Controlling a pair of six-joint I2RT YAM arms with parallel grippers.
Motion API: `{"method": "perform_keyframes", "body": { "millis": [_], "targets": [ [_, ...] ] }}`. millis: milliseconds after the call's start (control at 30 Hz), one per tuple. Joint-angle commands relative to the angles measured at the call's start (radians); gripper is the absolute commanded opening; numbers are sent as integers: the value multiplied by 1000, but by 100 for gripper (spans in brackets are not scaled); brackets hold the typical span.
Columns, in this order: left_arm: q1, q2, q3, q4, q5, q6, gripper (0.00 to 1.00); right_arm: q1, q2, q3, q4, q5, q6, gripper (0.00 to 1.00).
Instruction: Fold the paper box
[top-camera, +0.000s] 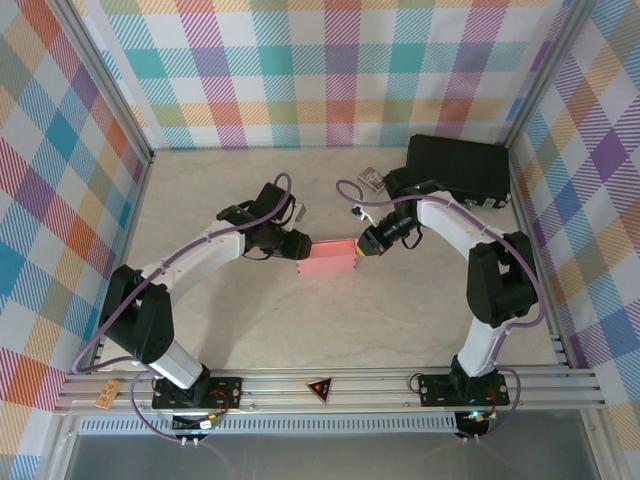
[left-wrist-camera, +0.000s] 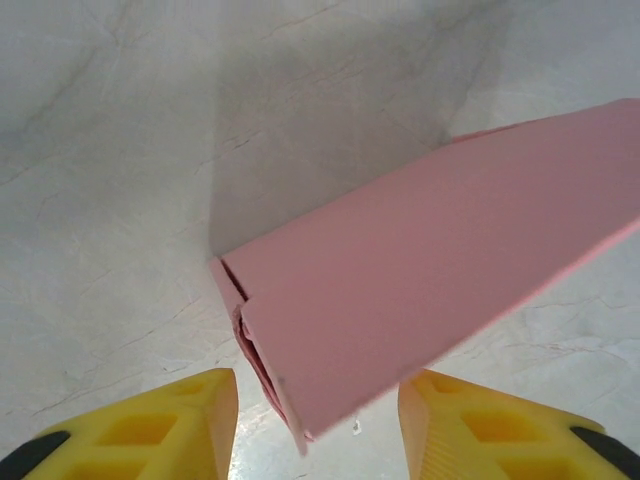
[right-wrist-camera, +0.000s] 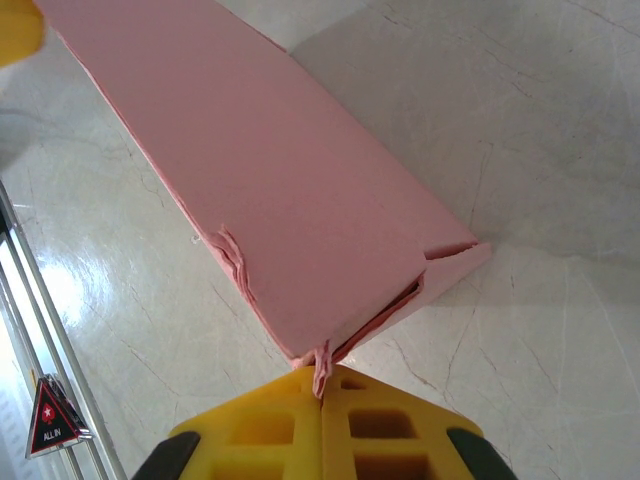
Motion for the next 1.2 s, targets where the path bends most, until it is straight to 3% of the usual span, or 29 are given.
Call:
{"method": "perform_keyframes", "body": {
  "millis": [0,133,333,667,933,1167],
  "targets": [
    [-7,-74,-9,11,44,21,48,9,25,28,-29,-17,10,7],
    [-7,-110,-17,54,63,14,50,9,28,34,-30,-16,10,7],
    [-4,-89,1,105,2,-54,51,9,29,37,-33,-15,10,7],
    [-5,51,85,13,13,-65,49,10,29,36,-35,-14,11,7],
    [-8,77,69,-23,3,-42,47,12,28,37,-36,-11,13,8],
    [-13,95,64,-33,-28,-39,47,12,23,36,-36,1,12,18]
  ]
}}
